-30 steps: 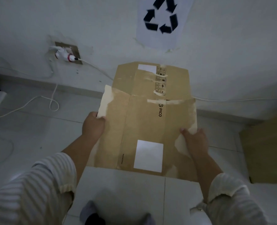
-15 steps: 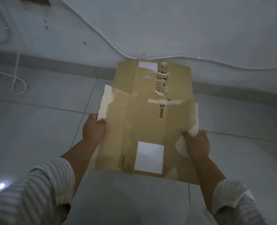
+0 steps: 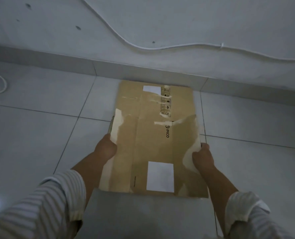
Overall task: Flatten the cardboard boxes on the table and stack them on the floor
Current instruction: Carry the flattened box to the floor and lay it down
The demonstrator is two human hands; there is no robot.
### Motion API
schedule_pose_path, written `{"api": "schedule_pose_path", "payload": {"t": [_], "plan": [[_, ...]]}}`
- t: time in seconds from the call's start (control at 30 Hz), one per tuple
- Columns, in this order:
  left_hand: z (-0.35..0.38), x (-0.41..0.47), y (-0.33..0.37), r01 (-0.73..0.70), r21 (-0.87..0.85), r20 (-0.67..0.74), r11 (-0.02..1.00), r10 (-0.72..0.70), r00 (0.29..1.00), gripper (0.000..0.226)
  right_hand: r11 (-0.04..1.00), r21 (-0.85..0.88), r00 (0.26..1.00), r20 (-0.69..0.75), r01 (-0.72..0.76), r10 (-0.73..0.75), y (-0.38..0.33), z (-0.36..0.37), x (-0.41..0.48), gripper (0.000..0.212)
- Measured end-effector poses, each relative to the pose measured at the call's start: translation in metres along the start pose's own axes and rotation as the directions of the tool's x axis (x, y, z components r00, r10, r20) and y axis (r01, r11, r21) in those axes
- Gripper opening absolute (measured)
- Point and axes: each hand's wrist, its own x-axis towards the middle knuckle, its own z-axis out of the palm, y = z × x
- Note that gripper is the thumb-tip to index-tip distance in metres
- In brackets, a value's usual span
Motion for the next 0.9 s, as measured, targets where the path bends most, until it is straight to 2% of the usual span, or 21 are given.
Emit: {"api": "schedule_pose_path", "payload": {"t": [0.1,0.17,0.27,0.37,0.5,0.63,0.9], "plan": [[-0.004,0.008,-0.011,0.052,0.080,0.128,0.995,-0.062,0.990,0.076,0.999,-0.030,1.000,0.013,0.018,-0.018,0.009,0.000,0.001,0.051],[-0.005,0.010,-0.017,0.068,0.168,0.141,0.983,-0.092,0.986,0.086,0.998,-0.049,0.999,0.011,0.032,-0.032,0.013,-0.001,0.001,0.056],[-0.001,0.006,-0.021,0.075,0.219,0.032,0.973,-0.084,0.996,0.072,0.994,-0.102,0.999,0.026,0.048,-0.046,0.022,0.000,-0.001,0.067],[0.006,0.003,-0.032,0.088,0.263,-0.067,0.961,-0.073,0.995,0.020,0.955,-0.293,0.991,0.133,0.041,-0.002,0.033,0.003,-0.003,0.073],[0.020,-0.003,-0.048,0.139,0.329,-0.009,0.934,-0.145,0.989,0.037,0.910,-0.411,0.967,0.248,0.054,0.054,0.045,0.005,-0.001,0.090],[0.027,-0.003,-0.057,0.136,0.351,-0.056,0.926,-0.124,0.991,0.046,0.879,-0.474,0.956,0.278,0.047,0.098,0.055,0.011,0.000,0.109],[0.024,0.003,-0.057,0.126,0.348,-0.114,0.929,-0.092,0.989,0.050,0.877,-0.477,0.972,0.228,0.063,0.054,0.063,0.024,0.002,0.104]]}}
